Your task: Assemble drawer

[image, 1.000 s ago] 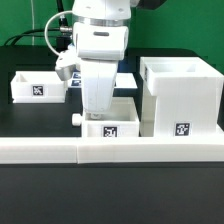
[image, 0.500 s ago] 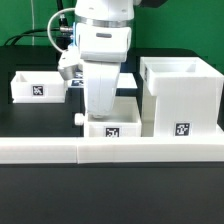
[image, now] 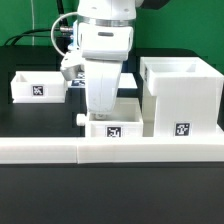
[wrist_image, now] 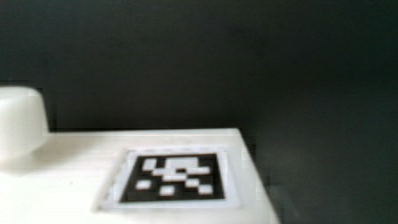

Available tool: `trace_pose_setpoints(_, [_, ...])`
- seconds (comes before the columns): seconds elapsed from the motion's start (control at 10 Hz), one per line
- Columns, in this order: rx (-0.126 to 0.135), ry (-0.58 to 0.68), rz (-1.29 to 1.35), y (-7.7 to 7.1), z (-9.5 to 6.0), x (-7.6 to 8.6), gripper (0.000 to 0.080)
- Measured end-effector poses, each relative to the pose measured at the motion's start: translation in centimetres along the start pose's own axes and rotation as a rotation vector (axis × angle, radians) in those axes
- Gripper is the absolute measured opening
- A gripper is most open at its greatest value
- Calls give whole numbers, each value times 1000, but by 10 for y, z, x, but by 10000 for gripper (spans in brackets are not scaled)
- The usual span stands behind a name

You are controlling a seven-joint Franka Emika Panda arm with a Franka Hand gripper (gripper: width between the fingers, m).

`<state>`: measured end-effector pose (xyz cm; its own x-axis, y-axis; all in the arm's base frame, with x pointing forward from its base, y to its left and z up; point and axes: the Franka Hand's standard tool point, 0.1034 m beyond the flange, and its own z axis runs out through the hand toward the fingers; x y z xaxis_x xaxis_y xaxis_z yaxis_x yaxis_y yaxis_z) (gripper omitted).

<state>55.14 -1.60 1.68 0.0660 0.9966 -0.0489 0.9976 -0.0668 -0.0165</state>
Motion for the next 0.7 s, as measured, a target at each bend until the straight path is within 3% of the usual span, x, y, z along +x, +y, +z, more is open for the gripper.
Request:
trace_pose_setpoints(0.1, [-1, 0, 1, 0, 0, -1, 42])
trace_pose_setpoints(0.2, [-19, 3, 2, 0, 1, 0, 42])
trace_pose_setpoints(0.5, [-15, 3, 2, -1, 2, -1, 42])
trace_pose_setpoints(0.6, [-46, 7, -7, 1, 3, 3, 42])
trace_pose_setpoints(0.7, [-41, 6, -7, -1, 5, 3, 42])
